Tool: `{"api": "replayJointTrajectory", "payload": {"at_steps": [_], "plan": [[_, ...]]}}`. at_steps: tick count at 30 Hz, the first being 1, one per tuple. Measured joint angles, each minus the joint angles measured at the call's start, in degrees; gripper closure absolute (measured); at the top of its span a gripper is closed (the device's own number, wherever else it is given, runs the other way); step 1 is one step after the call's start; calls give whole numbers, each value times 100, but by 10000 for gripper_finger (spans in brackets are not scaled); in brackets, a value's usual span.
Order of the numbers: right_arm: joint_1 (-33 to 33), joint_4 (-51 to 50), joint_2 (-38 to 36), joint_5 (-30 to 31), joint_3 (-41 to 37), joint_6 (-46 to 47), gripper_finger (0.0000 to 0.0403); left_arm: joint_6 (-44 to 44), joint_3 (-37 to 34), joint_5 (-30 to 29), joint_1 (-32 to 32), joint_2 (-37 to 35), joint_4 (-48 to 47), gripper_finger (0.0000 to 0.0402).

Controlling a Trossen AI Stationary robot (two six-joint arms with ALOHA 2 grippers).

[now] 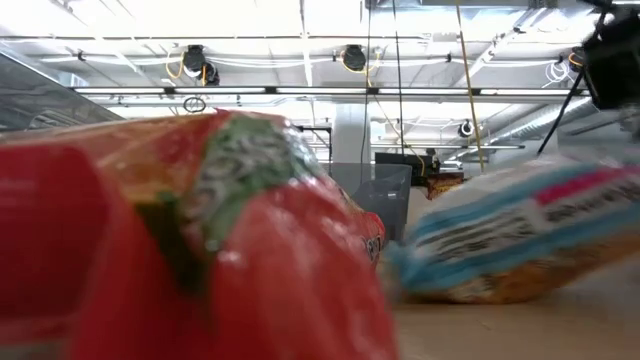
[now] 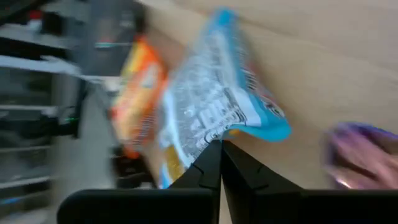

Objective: Pick & Place Food Item
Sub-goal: Put the blue noodle pack into the top black bin

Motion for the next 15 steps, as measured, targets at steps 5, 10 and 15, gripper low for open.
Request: {"api": "replayJointTrajectory", "payload": {"at_steps": [5, 10, 15], "plan": [[-376, 393, -240, 3, 203, -989, 402, 31, 0, -6, 15, 0, -33, 179], [-781, 381, -622, 14, 506, -2016, 403, 11, -4, -4, 41, 0, -171, 179], [-1205, 417, -1045, 31, 745, -2919, 403, -1, -4, -2, 39, 0, -176, 179]]}}
